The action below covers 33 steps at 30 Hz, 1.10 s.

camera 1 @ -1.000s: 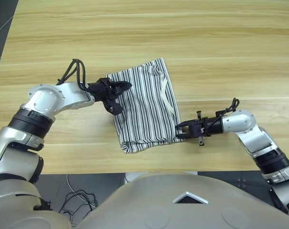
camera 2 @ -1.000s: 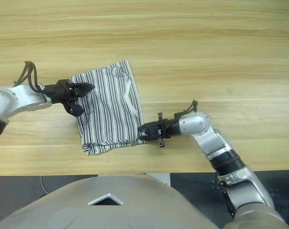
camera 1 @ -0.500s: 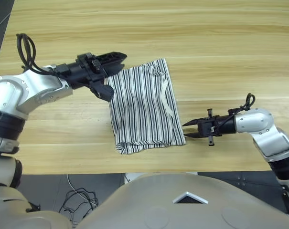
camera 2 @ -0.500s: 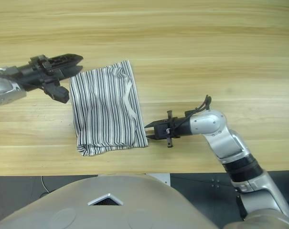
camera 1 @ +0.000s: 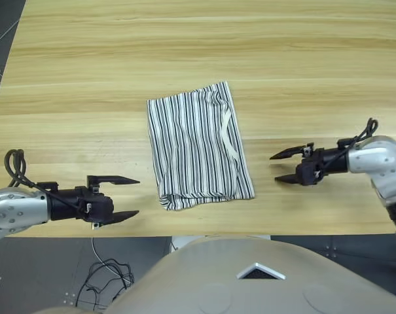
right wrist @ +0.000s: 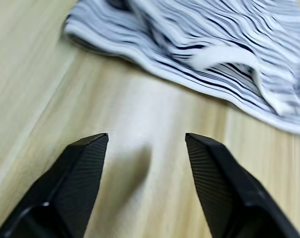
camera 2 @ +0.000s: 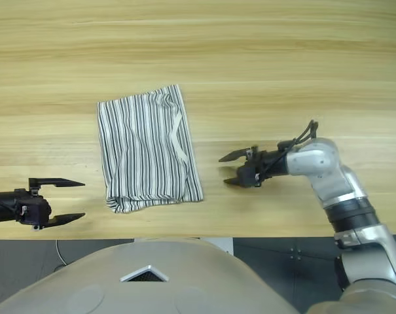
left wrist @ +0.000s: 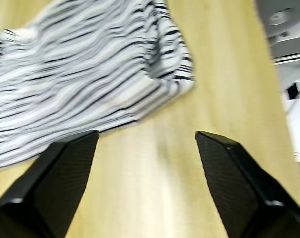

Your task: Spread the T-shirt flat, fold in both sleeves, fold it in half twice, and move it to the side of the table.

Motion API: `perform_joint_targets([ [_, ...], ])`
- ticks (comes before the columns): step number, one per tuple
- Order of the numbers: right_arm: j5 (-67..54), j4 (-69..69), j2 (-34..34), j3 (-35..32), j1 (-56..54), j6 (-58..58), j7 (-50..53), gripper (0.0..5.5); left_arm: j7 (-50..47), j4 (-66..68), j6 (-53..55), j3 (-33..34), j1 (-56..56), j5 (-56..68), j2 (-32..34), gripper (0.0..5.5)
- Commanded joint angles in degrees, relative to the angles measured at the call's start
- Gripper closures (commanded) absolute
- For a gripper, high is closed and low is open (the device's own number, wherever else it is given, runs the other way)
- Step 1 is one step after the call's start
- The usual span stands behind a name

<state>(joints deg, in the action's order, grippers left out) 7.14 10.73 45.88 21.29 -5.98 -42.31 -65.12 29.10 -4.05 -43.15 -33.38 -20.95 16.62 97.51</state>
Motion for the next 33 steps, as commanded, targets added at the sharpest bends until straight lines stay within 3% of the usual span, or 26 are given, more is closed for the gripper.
perform_joint_targets([
  [1, 3.9, 5.4, -1.0, 2.6, -1.5, -9.0, 2.6, 2.15, 1.0, -1.5, 2.3, 3.7, -2.0, -3.6, -1.8, 1.34],
  [14, 6.6, 10.6, -5.6, 9.2, -2.6, -22.6, 11.5, 2.15, 5.7, -2.2, 6.2, 10.2, -2.2, -18.6, -21.4, 1.34],
  [23, 14.0, 12.9, -9.4, 10.4, -4.5, -24.6, 19.3, 2.15, 11.0, 0.4, 6.7, 11.0, 0.1, -22.5, -29.2, 1.34],
  [33, 17.9, 14.1, -10.9, 13.4, -6.7, -24.1, 23.1, 2.15, 14.4, 2.9, 6.3, 10.9, 1.7, -25.1, -33.5, 1.34],
])
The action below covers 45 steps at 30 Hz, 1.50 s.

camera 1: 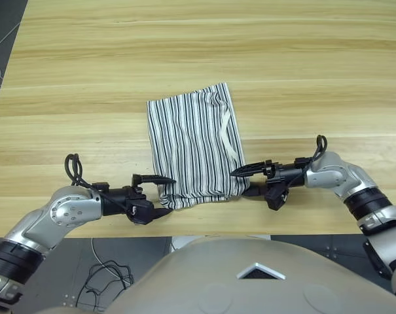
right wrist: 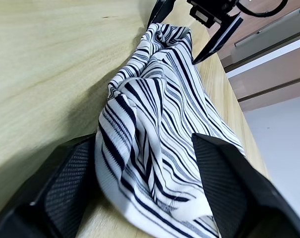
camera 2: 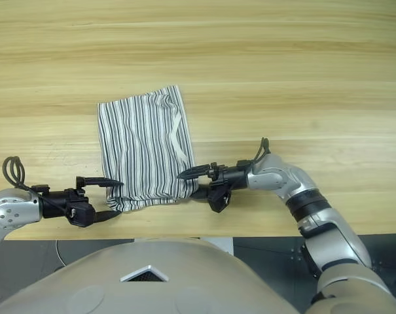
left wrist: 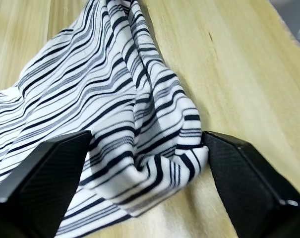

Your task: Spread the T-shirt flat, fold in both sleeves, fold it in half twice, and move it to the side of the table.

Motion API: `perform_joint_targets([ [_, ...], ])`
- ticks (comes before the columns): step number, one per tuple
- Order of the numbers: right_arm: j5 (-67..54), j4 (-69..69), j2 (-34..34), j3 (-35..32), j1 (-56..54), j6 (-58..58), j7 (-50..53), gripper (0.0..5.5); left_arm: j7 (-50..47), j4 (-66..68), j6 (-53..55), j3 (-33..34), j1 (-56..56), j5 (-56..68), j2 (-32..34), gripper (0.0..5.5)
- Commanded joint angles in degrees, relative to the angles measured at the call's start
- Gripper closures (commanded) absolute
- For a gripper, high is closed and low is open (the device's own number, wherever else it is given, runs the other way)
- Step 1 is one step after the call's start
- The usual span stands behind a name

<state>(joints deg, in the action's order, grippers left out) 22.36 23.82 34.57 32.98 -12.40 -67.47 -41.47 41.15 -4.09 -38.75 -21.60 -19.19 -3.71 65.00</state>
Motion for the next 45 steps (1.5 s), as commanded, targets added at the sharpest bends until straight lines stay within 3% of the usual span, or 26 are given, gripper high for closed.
perform_joint_targets([
  [1, 3.2, 1.0, 0.4, 1.9, -0.3, 1.2, -0.3, 2.15, 2.5, 3.2, 1.9, -0.8, 0.0, -5.0, -1.1, 1.34],
  [3, 4.1, 0.9, 0.3, 2.3, -0.3, 1.5, 0.4, 2.15, 2.8, 3.7, 1.8, -0.7, 0.2, -5.4, -1.4, 1.34],
  [11, 5.0, 1.3, 0.1, 3.4, -1.2, 2.7, 1.6, 3.85, 4.4, 4.0, 1.9, -0.9, 0.6, -5.9, -2.0, 2.79],
  [20, 4.4, 0.6, 0.2, 4.4, -1.2, 3.9, 2.0, 5.39, 5.7, 3.1, 2.1, -0.6, 1.2, -5.1, -3.0, 4.16],
  [27, -1.1, -2.3, 0.7, 5.3, -0.4, 6.5, -0.2, 5.4, 6.3, 2.3, 1.7, -0.2, 2.1, -5.8, -4.0, 5.22],
  [32, -14.2, -9.6, 2.5, 5.8, 1.0, 15.6, -6.9, 5.4, 6.2, -3.2, 2.1, 1.6, 2.5, -4.1, -4.0, 5.31],
  [39, -33.9, -27.3, 11.7, 4.2, 3.7, 40.5, -22.0, 5.4, 14.8, -24.1, 20.0, 6.4, -2.2, 11.9, 4.2, 5.31],
  [45, -43.4, -39.1, 19.0, 0.2, 7.4, 56.6, -30.1, 5.4, 20.0, -32.7, 28.6, 12.6, -8.5, 21.3, 9.5, 5.31],
])
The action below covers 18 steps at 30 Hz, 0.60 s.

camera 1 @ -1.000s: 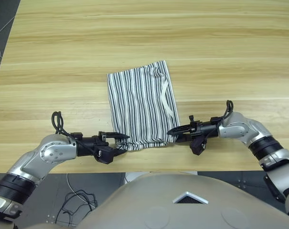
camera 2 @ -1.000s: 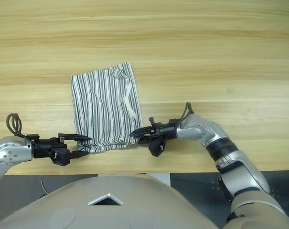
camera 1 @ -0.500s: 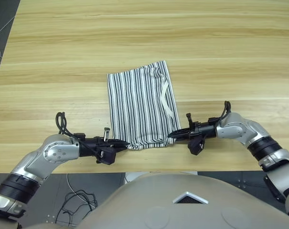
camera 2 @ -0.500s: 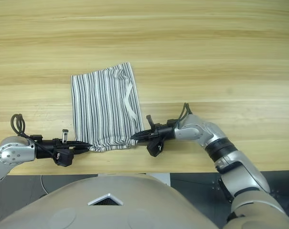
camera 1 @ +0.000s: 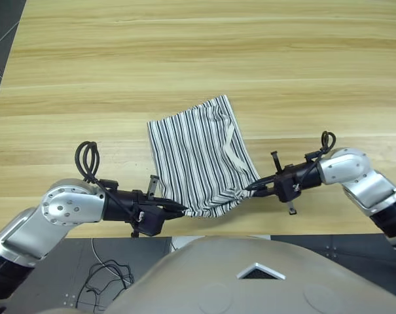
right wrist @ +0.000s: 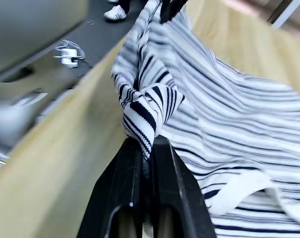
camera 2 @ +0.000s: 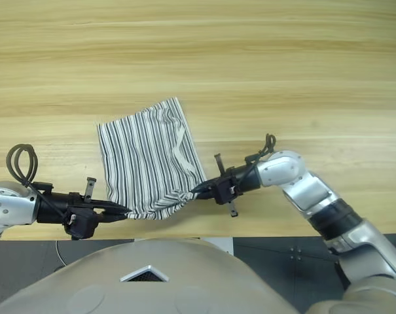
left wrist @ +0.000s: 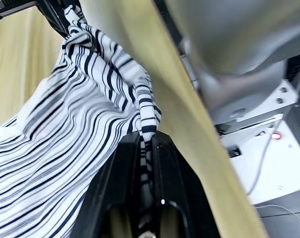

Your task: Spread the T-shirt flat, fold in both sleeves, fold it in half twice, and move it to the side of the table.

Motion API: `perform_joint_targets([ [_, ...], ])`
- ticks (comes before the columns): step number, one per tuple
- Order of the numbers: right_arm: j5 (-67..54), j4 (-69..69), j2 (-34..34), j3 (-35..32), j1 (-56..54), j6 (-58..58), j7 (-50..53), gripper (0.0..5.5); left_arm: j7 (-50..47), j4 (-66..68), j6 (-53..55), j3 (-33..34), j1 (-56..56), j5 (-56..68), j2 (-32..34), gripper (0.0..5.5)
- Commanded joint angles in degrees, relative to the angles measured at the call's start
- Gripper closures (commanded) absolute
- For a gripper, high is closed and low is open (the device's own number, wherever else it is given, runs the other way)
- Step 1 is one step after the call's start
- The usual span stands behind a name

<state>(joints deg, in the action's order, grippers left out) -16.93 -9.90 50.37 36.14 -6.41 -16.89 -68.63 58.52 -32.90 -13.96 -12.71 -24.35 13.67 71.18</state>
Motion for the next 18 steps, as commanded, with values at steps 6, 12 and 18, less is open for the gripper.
perform_joint_targets([
  [6, -6.3, -8.2, -0.3, -7.9, 0.6, 11.3, -3.1, 5.4, 4.8, -6.0, 7.6, 8.9, -5.2, 5.6, 3.0, 5.31],
  [12, -1.2, 1.4, -15.2, -11.2, -8.7, 9.6, 5.3, 5.4, 4.3, -1.0, 12.3, 8.3, 7.1, 8.6, -3.9, 5.31],
  [18, 5.9, 11.8, -21.1, -12.1, -13.6, 5.9, 8.9, 5.4, 6.3, 8.3, 14.0, 5.7, 16.7, 6.7, -9.5, 5.31],
])
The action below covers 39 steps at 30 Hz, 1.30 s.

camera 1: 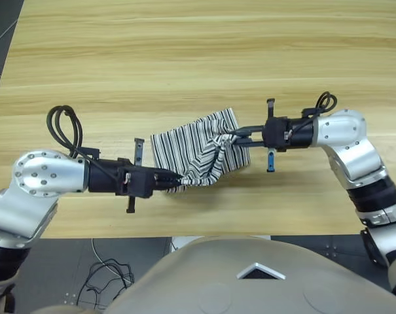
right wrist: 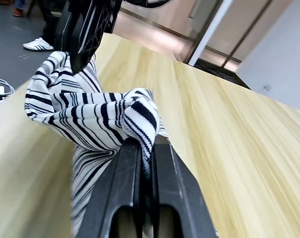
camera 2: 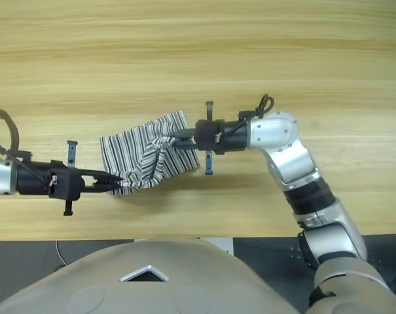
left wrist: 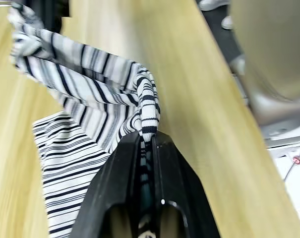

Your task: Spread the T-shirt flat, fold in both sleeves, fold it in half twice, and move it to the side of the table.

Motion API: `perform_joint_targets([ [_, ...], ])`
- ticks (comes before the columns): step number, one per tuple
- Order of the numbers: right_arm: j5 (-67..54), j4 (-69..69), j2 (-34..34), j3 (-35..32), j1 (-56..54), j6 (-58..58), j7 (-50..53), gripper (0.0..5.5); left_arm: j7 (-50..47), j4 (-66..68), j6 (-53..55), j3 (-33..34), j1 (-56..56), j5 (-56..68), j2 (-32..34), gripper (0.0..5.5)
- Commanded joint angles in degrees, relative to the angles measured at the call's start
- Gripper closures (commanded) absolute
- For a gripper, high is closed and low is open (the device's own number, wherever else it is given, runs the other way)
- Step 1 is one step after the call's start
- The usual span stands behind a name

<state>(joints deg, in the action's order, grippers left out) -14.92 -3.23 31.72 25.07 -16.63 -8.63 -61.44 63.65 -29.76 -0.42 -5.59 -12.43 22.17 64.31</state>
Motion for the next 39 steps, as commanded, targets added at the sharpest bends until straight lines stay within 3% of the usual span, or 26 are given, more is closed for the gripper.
perform_joint_targets([
  [1, 5.1, 7.2, -3.4, -1.1, -4.1, -3.2, 2.4, 5.4, 1.4, 7.3, 0.5, -2.0, 6.2, -2.6, -3.6, 5.31],
  [11, 15.3, 28.5, -9.1, -0.8, -10.3, -13.7, 6.8, 5.4, 1.5, 30.1, -5.0, -3.1, 14.2, -10.4, -9.9, 5.31],
  [20, 18.2, 40.5, -12.7, -1.6, -13.4, -19.3, 8.6, 5.4, 0.0, 37.7, -6.0, -3.2, 19.7, -12.9, -16.4, 5.31],
  [28, 19.3, 43.4, -13.8, -3.7, -14.8, -19.6, 11.1, 4.09, -2.2, 44.6, -10.8, -0.7, 22.6, -15.6, -16.9, 4.0],
  [32, 21.4, 45.7, -13.3, -4.6, -16.5, -19.8, 14.1, 4.06, -7.6, 56.5, -18.3, -2.5, 26.5, -24.9, -15.6, 3.44],
  [39, 20.4, 42.4, -12.7, -7.1, -16.7, -20.9, 16.2, 4.06, -14.2, 68.7, -28.2, -2.3, 30.0, -31.0, -15.5, 3.44],
])
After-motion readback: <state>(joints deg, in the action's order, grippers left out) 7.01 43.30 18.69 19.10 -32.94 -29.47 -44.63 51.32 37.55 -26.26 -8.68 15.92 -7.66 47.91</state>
